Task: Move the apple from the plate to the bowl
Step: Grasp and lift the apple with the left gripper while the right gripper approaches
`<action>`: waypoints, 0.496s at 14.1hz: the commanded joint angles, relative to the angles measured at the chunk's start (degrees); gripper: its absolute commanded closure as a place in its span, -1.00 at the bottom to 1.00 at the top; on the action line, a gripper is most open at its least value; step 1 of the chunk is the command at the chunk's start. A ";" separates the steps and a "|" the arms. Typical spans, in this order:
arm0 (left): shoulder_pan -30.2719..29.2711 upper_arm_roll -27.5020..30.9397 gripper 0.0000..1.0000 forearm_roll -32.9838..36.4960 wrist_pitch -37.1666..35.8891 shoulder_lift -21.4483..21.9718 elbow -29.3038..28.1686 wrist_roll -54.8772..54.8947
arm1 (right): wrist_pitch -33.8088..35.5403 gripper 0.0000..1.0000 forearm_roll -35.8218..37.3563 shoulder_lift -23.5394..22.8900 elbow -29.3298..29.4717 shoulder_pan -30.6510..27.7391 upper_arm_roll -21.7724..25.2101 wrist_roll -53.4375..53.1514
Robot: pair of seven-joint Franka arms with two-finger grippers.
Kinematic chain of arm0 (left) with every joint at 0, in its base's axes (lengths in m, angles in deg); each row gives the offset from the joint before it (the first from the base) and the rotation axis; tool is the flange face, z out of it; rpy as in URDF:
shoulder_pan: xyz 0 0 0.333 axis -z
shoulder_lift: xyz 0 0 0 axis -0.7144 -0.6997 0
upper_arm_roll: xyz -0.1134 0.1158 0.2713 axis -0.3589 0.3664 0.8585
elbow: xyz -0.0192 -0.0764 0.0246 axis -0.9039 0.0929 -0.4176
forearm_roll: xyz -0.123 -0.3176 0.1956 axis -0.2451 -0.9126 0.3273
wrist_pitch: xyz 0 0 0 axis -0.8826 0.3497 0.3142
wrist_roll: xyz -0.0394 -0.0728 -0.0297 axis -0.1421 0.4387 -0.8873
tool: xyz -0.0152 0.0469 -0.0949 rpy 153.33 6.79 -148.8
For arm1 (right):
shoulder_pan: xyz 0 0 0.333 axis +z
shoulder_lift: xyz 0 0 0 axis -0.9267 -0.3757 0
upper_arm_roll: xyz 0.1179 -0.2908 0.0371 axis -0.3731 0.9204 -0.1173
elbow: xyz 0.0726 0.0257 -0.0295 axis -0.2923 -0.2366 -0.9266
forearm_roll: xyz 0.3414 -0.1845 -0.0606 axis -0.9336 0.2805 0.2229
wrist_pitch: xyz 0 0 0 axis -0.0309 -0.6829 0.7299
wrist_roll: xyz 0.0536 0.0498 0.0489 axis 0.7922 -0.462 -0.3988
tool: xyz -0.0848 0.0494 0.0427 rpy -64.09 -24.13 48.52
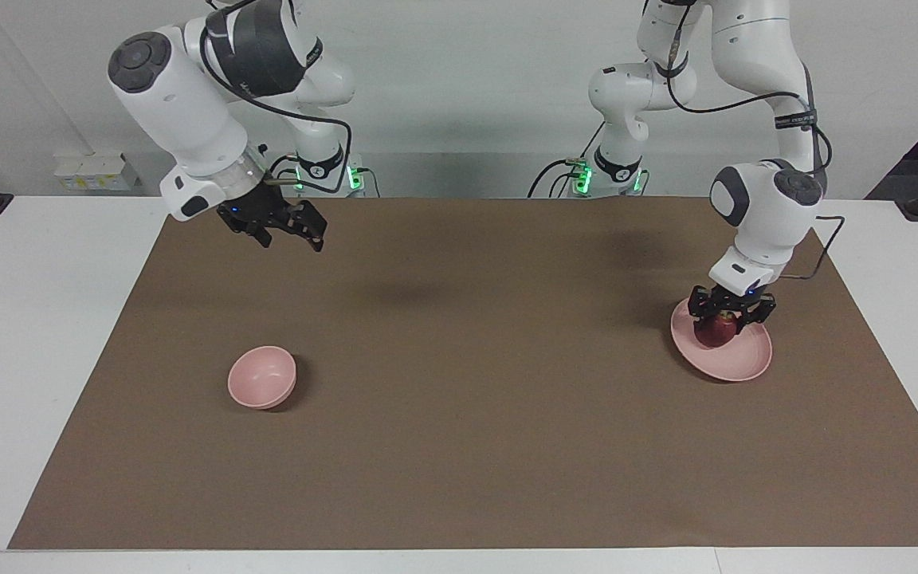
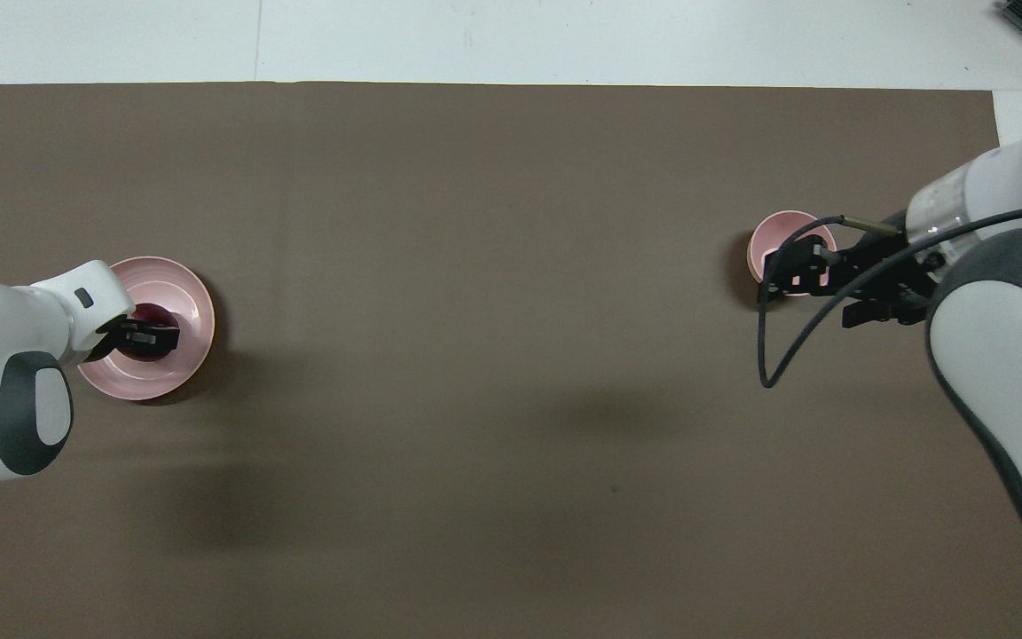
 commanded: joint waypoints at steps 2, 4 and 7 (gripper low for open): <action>0.14 0.13 1.00 0.59 0.16 -0.75 3.24 1.28 | -3.35 -1.00 -7.29 -1.50 -0.92 1.91 -0.06 -7.32; 0.40 -0.57 1.00 0.59 -4.30 0.66 6.14 1.37 | -5.72 -1.00 -11.68 -2.02 -2.33 3.14 -0.06 -11.11; 2.07 -1.89 1.00 -4.21 -19.03 1.02 15.26 0.66 | -7.23 -1.00 -15.29 -2.90 -3.65 5.07 -0.06 -16.20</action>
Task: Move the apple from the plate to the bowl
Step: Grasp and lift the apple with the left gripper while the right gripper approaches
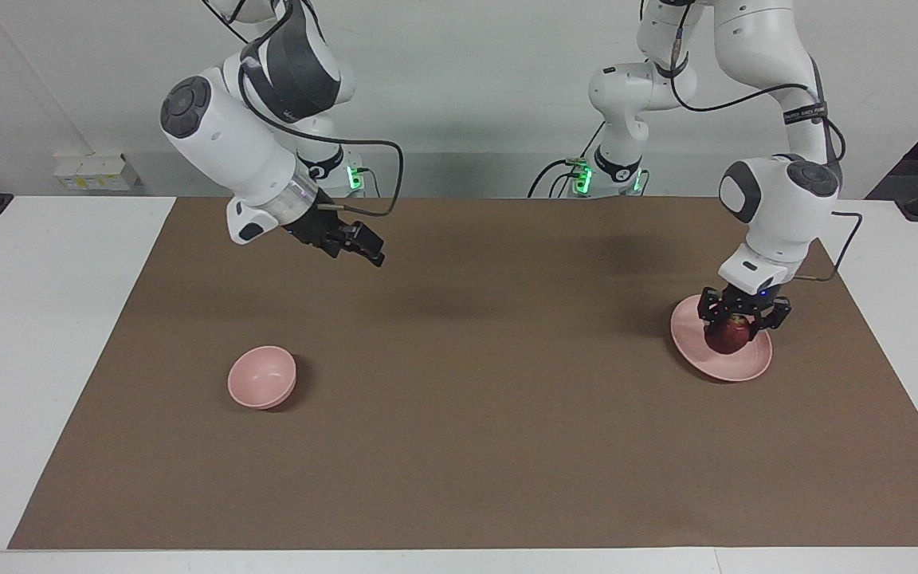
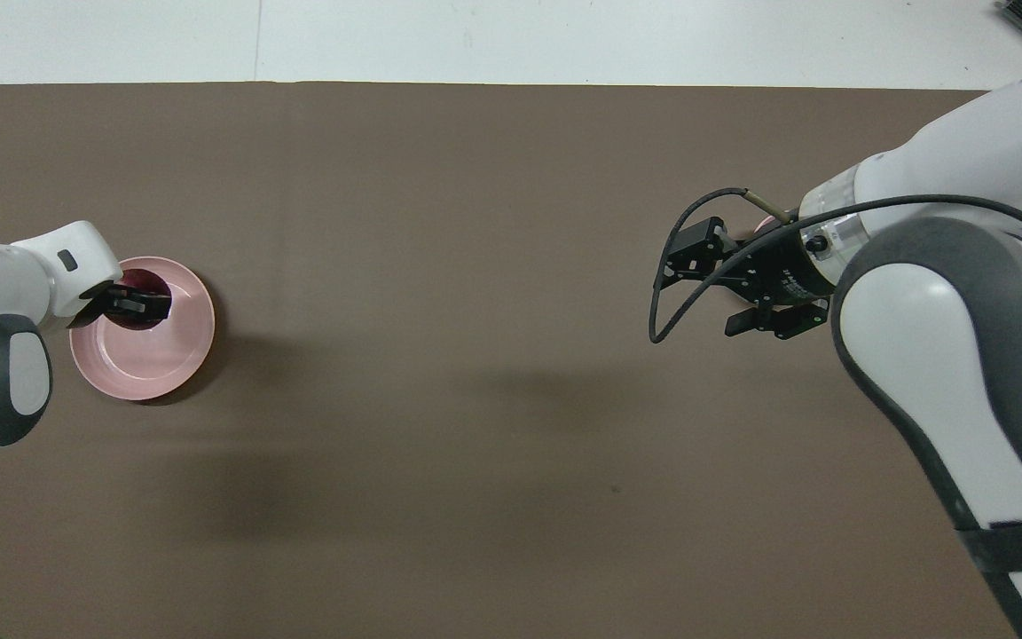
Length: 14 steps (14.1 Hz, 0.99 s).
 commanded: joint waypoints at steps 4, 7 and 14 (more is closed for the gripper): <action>3.75 -1.37 1.00 -18.63 -18.11 0.97 11.70 -4.36 | -6.39 -1.00 -10.33 0.32 -4.60 1.96 -0.01 -8.82; 6.22 -4.71 1.00 -23.28 -17.06 0.97 11.79 -14.48 | -10.08 -1.00 -17.27 0.76 -7.23 2.13 -0.01 -11.29; 9.28 -17.89 1.00 -39.37 1.10 0.80 10.91 -26.25 | -18.25 -1.00 -25.30 3.04 -12.06 5.99 -0.01 -25.87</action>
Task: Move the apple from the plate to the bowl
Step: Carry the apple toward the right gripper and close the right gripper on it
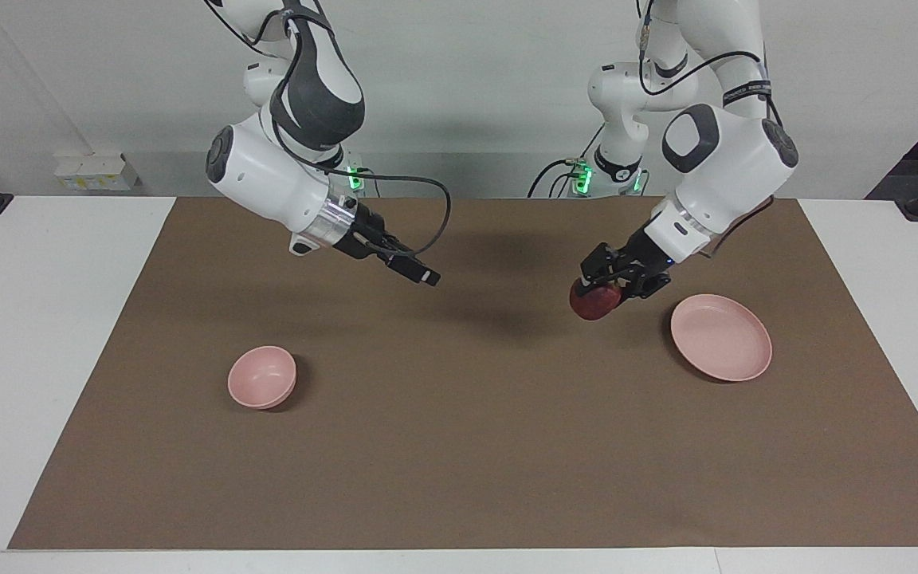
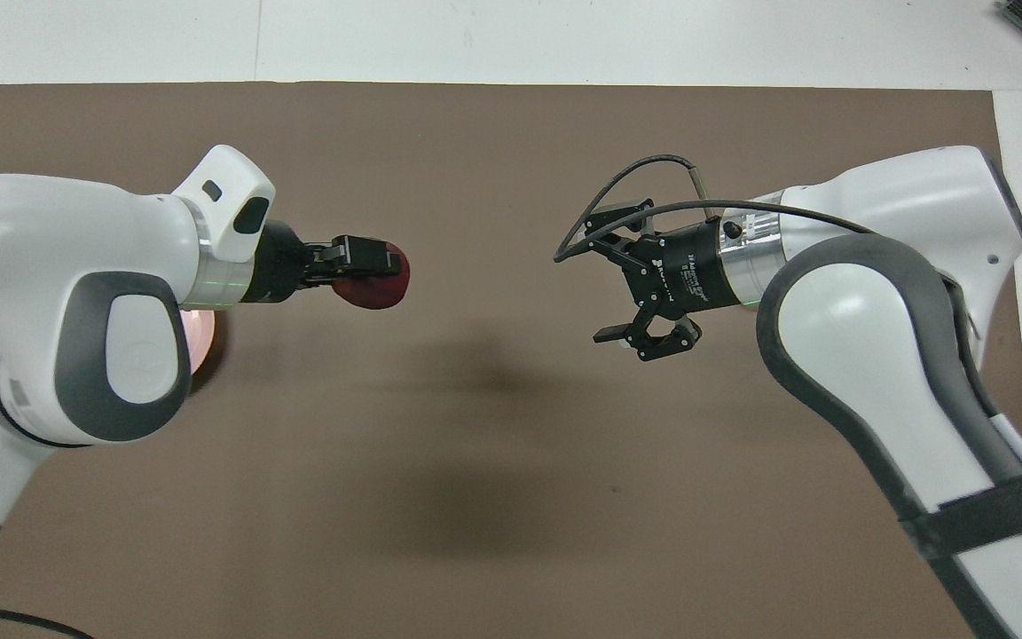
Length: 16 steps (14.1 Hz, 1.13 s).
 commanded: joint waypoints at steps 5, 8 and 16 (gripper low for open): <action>8.34 -2.07 1.00 -10.81 19.50 -0.02 -1.87 -6.47 | -5.05 -1.00 -7.53 6.03 -11.11 0.68 0.09 -3.33; 10.72 -2.07 1.00 -12.84 22.34 1.11 -3.62 -6.47 | -4.87 -1.00 -11.14 7.27 -13.40 -1.17 0.09 -2.18; 14.32 -1.98 1.00 -15.04 22.69 3.14 -6.45 -6.29 | -4.69 -1.00 -12.29 5.87 -13.40 -4.08 0.18 -1.74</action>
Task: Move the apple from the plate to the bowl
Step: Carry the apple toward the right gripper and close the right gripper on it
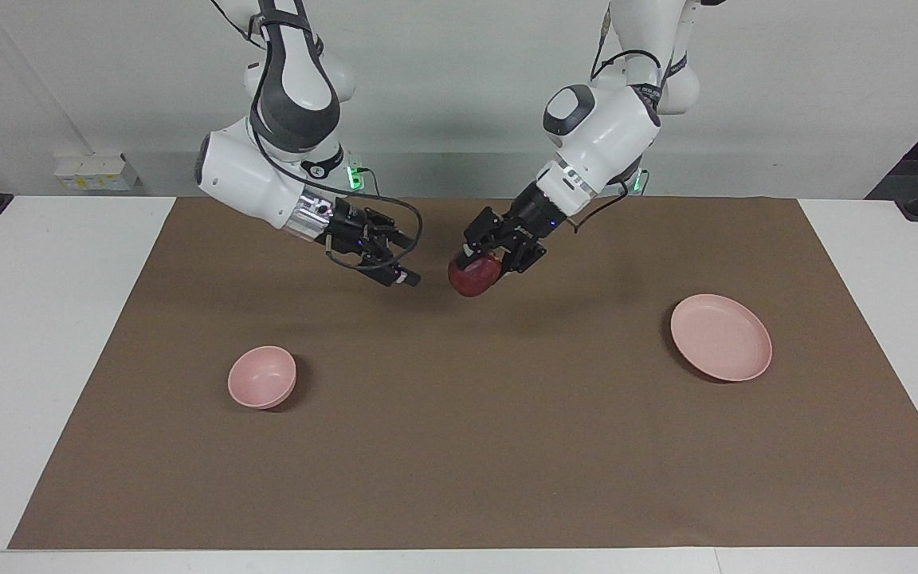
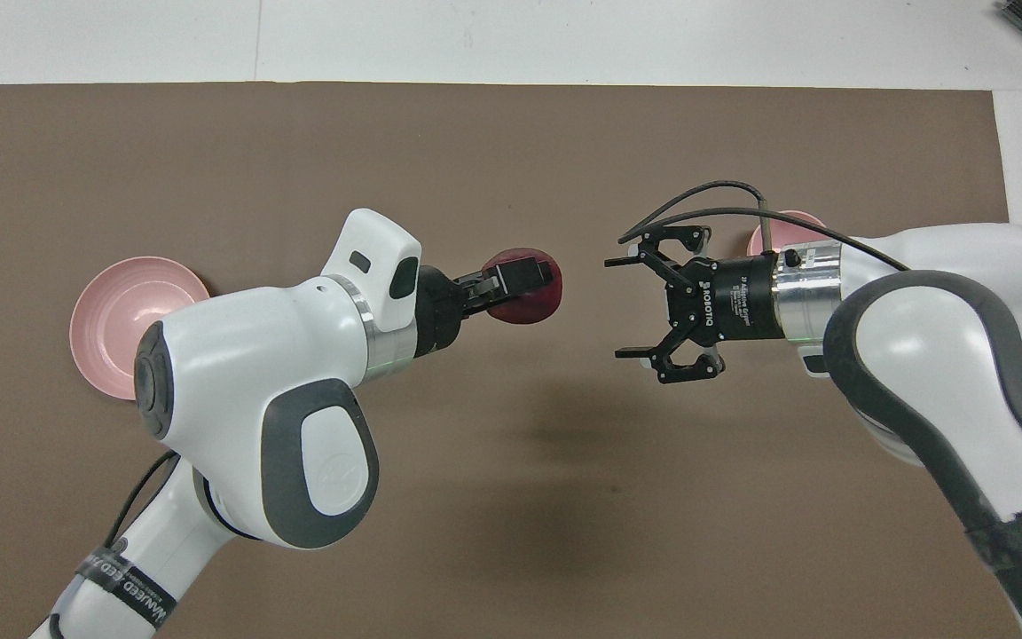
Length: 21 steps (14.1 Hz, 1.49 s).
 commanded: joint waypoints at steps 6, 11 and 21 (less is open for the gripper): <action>3.85 0.80 1.00 -1.47 3.95 1.27 -2.16 -0.21 | -3.31 -1.00 -1.29 -1.80 0.89 3.44 -0.35 -2.60; 3.94 0.80 1.00 -1.47 3.86 1.45 -2.42 -0.21 | -3.24 -1.00 -1.29 -2.15 1.51 4.68 -0.53 -3.75; 6.22 0.80 1.00 -1.56 3.42 3.29 -5.14 -1.44 | -3.41 -1.00 -3.22 -2.15 1.33 3.54 -0.44 -6.56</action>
